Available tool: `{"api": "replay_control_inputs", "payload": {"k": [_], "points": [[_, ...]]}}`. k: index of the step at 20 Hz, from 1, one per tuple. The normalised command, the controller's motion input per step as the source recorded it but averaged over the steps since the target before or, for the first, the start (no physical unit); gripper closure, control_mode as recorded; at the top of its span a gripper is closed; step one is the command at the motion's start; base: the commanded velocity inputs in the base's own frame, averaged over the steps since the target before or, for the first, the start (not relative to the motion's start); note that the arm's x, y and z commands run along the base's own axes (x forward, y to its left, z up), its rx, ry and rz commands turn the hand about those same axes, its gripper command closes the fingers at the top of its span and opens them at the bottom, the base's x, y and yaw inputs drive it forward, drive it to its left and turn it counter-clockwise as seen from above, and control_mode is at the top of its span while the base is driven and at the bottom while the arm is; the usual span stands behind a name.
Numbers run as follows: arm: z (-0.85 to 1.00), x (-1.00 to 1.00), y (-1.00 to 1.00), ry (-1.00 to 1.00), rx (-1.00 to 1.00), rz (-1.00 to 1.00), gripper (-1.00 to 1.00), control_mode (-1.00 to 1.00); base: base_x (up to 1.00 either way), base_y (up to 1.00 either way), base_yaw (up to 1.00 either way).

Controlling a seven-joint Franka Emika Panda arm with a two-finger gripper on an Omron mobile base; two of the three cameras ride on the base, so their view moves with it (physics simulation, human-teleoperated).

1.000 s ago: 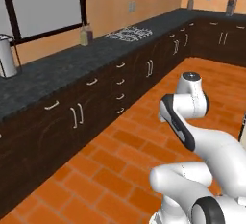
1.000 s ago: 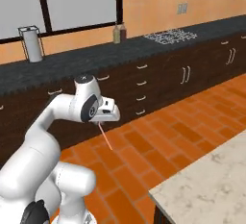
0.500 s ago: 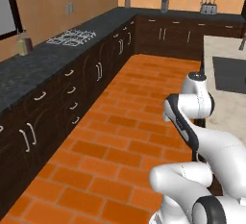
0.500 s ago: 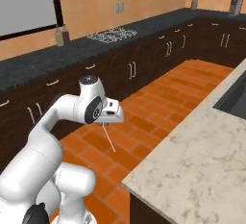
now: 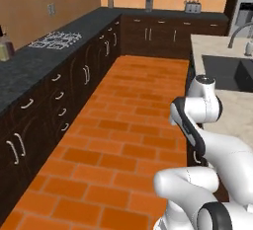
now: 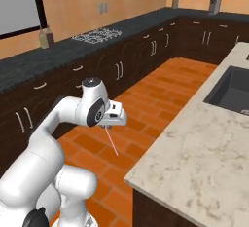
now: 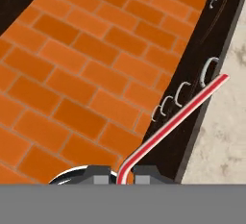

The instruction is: Take a straw from the drawer in front and place it inside the glass cup on the dining counter.

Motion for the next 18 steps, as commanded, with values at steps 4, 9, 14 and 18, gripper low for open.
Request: {"api": "replay_control_inputs", "payload": {"k": [4,9,14,18], "points": [[0.0,0.0,0.0,0.0,0.0,0.0,1.0,1.0,-1.0,-0.01,-0.14],[0.0,0.0,0.0,0.0,0.0,0.0,1.0,1.0,-0.48,-0.77,-0.12],[0.0,0.0,0.0,0.0,0.0,0.0,1.0,1.0,0.0,-1.0,-0.16],[0.0,0.0,0.0,0.0,0.0,0.0,1.0,1.0,0.0,-1.0,-0.17]]}}
